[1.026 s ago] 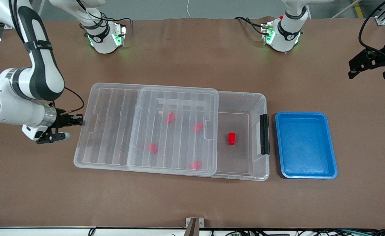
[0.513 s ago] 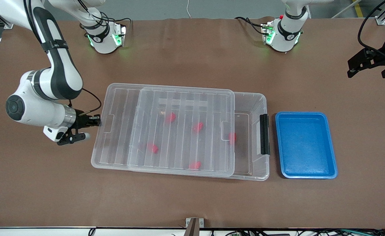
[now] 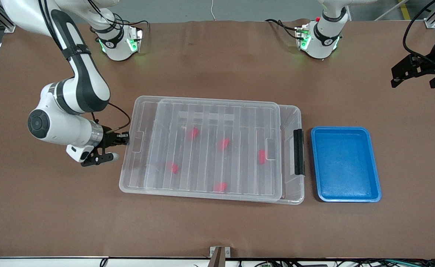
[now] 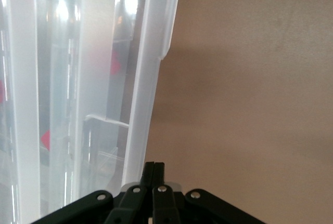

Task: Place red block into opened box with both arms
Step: 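Slide the clear lid shut over the box with the right gripper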

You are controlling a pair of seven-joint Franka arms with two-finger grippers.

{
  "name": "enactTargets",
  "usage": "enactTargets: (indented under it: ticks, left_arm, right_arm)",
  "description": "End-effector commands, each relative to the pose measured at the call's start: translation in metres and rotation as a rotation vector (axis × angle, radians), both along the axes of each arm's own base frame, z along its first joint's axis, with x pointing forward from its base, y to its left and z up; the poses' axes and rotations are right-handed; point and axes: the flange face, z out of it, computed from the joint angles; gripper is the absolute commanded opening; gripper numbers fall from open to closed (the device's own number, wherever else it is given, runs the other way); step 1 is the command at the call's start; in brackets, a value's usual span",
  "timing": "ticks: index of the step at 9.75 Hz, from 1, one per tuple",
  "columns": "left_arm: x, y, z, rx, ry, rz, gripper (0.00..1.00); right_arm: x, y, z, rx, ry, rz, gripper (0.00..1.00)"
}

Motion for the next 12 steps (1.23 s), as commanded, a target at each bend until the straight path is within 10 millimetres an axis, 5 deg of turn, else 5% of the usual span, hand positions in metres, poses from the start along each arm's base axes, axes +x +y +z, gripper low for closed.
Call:
enactTargets:
  ticks: [1, 8, 9, 10, 11, 12]
  left_arm:
    - [-0.002, -0.004, -0.012, -0.007, 0.037, -0.003, 1.00]
    - [-0.001, -0.002, -0.013, -0.005, 0.036, -0.002, 1.00]
    - [-0.001, -0.002, -0.012, 0.003, 0.034, -0.003, 1.00]
    - [-0.001, -0.002, -0.013, 0.003, 0.036, -0.005, 1.00]
    - [-0.001, -0.002, -0.012, 0.003, 0.034, -0.009, 1.00]
    - [-0.001, -0.003, -0.012, -0.006, 0.035, -0.010, 1.00]
  right_arm:
    - [0.001, 0.021, -0.003, 0.011, -0.006, -0.034, 0.00]
    - [0.000, 0.037, -0.013, 0.008, -0.009, -0.032, 0.00]
    - [0.001, 0.030, -0.013, 0.006, -0.003, -0.036, 0.09]
    - [0.004, 0.016, -0.010, 0.002, 0.001, -0.054, 0.42]
    - [0.002, 0.002, 0.001, -0.006, 0.018, -0.061, 0.99]
    - [0.001, -0.020, 0.037, -0.028, -0.016, -0.071, 1.00]
